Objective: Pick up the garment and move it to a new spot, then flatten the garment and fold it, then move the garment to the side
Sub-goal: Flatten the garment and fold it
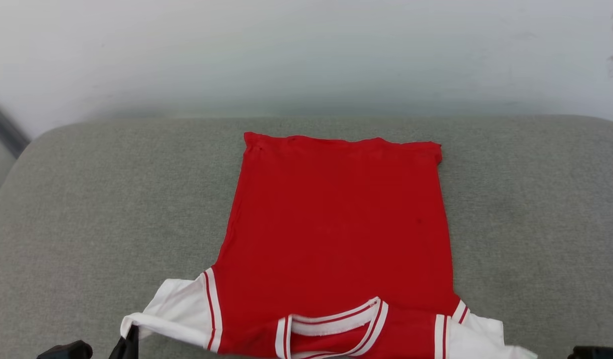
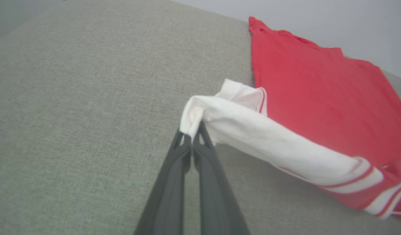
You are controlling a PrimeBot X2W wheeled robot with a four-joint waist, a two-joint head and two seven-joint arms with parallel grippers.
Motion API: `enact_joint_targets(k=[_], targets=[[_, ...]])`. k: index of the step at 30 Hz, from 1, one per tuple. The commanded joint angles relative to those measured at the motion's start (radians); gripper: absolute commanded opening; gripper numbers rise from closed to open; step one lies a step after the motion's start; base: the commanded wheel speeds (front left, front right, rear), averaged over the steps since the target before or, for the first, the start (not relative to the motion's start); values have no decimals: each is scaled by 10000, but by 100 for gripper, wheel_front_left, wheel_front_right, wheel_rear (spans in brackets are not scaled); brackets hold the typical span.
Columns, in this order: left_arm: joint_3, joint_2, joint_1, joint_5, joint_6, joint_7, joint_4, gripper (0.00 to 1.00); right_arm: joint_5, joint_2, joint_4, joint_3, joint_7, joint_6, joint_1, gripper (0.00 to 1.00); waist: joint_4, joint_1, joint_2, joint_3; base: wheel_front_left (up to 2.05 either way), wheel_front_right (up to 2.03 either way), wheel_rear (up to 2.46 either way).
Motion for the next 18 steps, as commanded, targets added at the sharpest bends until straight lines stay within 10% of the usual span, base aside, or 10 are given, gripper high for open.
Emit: enact_joint_targets(k=[1,9,18], targets=[[20,27,107,104,91,15,-146,0,-80,95,-288,-123,30,-7,23,100,71,3,0,97,0,0,0],[-277,-80,-478,557,357,-41,-998,0,-284,645,-1384,-1325,-552,-5,-1603,100,564,3,0,719,0,0,0],[-745,-374,-1543,885,95,-179,-1719,0,38,-471,1395,-1409,695,-4,-5905,100,1546,3,0,1861,0,0,0]])
